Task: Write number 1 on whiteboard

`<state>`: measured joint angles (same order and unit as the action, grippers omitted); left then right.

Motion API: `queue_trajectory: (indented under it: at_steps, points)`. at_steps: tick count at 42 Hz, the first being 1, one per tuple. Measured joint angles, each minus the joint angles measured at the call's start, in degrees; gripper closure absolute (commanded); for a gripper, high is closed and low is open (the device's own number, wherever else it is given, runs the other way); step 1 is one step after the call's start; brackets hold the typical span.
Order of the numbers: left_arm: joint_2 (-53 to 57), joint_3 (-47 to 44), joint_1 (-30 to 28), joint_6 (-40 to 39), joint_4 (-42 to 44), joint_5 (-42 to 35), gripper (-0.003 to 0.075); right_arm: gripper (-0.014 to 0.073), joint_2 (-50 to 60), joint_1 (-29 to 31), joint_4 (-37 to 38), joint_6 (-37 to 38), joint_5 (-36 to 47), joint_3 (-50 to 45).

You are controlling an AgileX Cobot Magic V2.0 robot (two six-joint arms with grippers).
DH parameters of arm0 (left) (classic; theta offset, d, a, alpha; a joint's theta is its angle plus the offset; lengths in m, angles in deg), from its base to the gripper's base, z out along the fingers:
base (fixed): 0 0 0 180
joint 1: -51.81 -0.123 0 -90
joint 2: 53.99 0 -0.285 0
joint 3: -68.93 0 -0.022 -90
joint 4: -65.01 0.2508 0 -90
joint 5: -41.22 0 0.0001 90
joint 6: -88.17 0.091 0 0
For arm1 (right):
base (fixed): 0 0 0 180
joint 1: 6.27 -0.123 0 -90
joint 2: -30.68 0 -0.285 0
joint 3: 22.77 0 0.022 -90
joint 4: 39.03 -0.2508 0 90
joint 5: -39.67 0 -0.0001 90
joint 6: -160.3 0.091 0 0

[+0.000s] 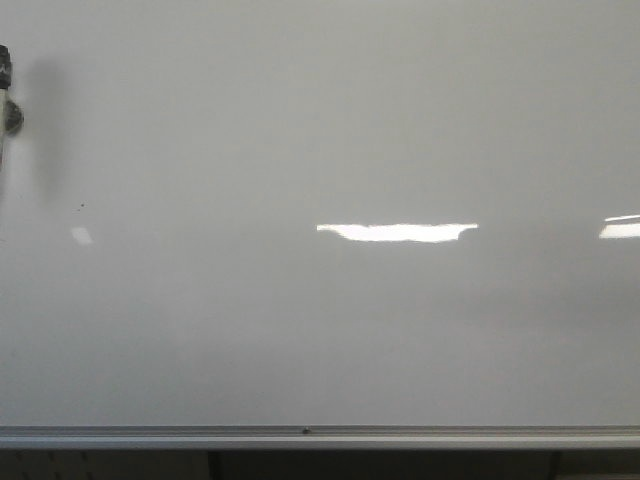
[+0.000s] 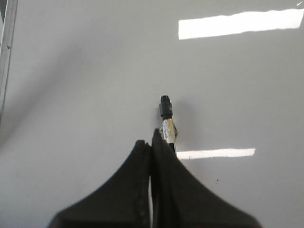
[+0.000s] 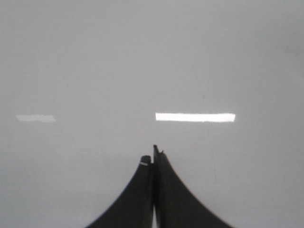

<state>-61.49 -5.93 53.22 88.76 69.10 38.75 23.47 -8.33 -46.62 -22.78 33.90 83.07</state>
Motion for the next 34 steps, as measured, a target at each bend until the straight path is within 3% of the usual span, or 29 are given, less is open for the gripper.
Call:
queue_trajectory:
  at_steps: [11, 23, 34]
  points:
    - [0.0, 17.8, 0.0, 0.0, -0.5, 10.4, 0.0741, 0.0663, -1.3, 0.0, -0.1, 0.0, -6.6, 13.7]
    - [-11.2, 37.2, 0.0, 0.0, -0.6, 28.4, 0.0741, 0.0663, -14.7, 0.0, 0.1, 0.0, -19.1, 28.0]
    - [-21.5, 39.7, 0.0, 0.0, -0.6, 39.9, 0.0741, 0.0663, -25.5, 0.0, 0.1, 0.0, -27.1, 30.2]
